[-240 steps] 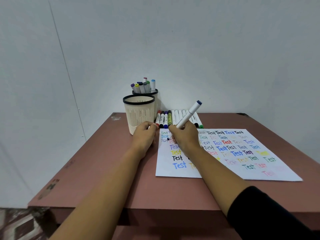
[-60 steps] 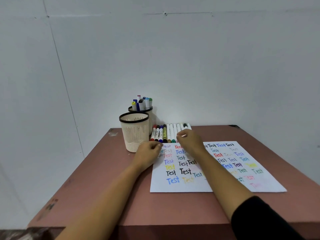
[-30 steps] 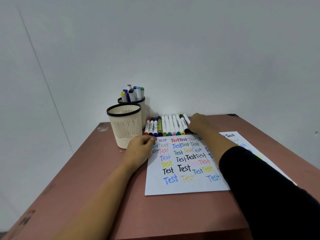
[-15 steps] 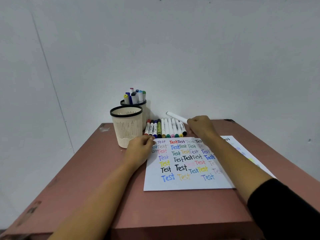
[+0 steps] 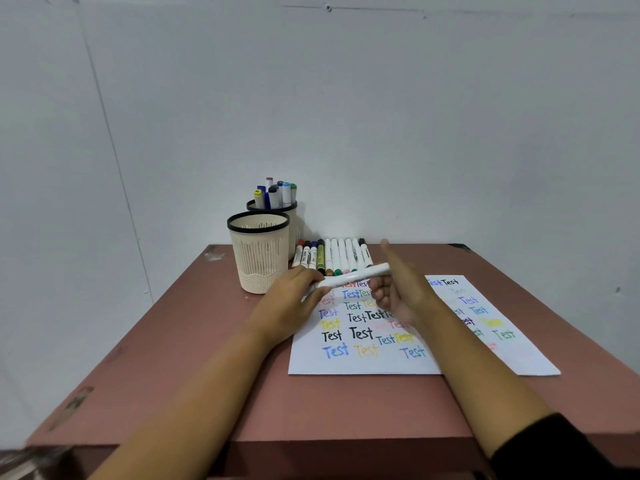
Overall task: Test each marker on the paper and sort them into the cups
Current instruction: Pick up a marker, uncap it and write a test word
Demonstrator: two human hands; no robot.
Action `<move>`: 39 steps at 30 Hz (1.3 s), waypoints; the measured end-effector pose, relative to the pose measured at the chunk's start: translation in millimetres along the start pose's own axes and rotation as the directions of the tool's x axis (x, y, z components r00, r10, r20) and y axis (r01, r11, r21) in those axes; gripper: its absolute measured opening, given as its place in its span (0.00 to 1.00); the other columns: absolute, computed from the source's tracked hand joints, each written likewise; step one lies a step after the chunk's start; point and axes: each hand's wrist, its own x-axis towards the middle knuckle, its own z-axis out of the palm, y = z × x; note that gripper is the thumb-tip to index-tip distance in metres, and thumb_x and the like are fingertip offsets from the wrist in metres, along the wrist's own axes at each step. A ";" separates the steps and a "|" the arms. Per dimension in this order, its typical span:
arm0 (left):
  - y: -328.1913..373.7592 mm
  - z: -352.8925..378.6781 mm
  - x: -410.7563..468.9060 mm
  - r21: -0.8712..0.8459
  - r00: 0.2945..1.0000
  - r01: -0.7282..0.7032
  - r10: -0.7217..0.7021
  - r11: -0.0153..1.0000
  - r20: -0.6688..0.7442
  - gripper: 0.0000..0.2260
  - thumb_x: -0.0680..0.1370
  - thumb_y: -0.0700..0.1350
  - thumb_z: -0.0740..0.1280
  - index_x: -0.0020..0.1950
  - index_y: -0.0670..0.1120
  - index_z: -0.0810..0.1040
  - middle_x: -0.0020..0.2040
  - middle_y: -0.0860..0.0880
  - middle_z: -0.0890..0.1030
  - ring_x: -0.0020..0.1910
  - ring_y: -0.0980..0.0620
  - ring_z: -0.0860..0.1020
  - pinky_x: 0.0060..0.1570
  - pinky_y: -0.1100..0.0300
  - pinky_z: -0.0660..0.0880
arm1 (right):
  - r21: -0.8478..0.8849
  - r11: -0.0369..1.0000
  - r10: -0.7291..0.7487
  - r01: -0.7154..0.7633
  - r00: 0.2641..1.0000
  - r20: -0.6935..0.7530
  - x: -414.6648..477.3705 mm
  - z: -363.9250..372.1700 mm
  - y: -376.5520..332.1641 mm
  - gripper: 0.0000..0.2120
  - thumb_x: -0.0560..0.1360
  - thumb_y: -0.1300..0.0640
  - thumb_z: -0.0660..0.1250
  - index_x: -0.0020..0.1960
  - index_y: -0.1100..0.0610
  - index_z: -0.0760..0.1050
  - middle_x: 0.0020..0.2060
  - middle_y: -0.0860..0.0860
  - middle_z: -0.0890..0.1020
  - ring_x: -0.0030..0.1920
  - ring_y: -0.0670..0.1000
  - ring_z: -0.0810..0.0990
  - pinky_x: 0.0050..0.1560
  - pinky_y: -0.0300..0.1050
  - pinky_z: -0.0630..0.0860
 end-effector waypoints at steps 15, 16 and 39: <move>8.1 -4.1 -1.1 -0.105 0.989 0.144 -0.146 0.984 -0.005 0.11 0.81 0.42 0.58 0.51 0.36 0.76 0.43 0.45 0.75 0.41 0.52 0.68 0.39 0.65 0.58 | 0.304 0.953 -0.042 -0.016 0.982 0.186 0.3 4.7 12.1 0.06 0.77 0.66 0.62 0.42 0.63 0.74 0.27 0.53 0.77 0.25 0.46 0.76 0.26 0.37 0.76; 8.5 -4.0 -0.9 -0.105 0.990 0.139 -0.142 0.985 -0.015 0.11 0.81 0.41 0.58 0.51 0.36 0.76 0.42 0.45 0.75 0.41 0.52 0.68 0.39 0.65 0.58 | 0.296 0.955 -0.049 -0.008 0.982 0.185 0.5 5.6 13.7 0.05 0.77 0.66 0.63 0.42 0.63 0.74 0.27 0.53 0.77 0.26 0.46 0.76 0.27 0.37 0.76; 14.0 -2.2 -4.8 -0.091 0.999 0.042 -0.041 0.995 0.011 0.12 0.79 0.46 0.63 0.60 0.42 0.75 0.39 0.48 0.78 0.37 0.49 0.74 0.37 0.59 0.66 | 0.088 0.985 -0.167 0.150 0.955 0.245 -2.2 21.1 21.5 0.07 0.78 0.61 0.63 0.42 0.61 0.74 0.29 0.51 0.75 0.28 0.44 0.72 0.28 0.34 0.70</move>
